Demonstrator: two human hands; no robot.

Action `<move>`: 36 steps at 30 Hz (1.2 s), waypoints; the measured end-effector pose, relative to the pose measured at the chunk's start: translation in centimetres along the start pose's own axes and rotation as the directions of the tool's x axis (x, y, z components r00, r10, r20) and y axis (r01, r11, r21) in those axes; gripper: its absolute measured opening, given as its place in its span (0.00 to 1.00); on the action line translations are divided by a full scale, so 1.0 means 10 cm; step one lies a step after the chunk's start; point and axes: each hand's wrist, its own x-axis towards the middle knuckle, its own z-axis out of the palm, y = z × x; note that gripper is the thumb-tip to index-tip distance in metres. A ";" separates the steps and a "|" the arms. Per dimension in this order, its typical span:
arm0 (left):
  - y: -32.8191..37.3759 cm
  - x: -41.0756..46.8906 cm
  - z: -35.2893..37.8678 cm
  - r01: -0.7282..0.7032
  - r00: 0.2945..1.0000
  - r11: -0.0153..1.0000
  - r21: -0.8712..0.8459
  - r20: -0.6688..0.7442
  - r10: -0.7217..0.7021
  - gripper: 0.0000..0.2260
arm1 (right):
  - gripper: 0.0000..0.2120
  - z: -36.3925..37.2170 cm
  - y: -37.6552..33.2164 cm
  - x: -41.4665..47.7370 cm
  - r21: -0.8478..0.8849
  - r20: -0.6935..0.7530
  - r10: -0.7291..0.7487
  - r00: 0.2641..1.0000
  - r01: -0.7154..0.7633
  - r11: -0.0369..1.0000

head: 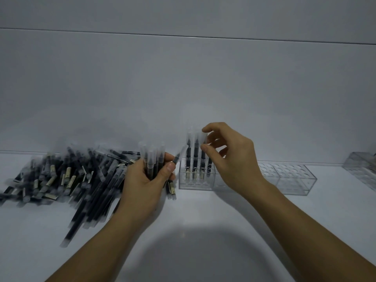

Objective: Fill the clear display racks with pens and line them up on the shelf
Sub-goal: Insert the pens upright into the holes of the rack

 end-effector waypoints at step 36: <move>-0.22 -0.09 -0.03 0.109 0.983 0.994 0.009 0.146 -0.109 0.05 | 0.13 -0.52 -0.01 -0.07 0.436 -0.255 0.351 0.901 -0.217 0.873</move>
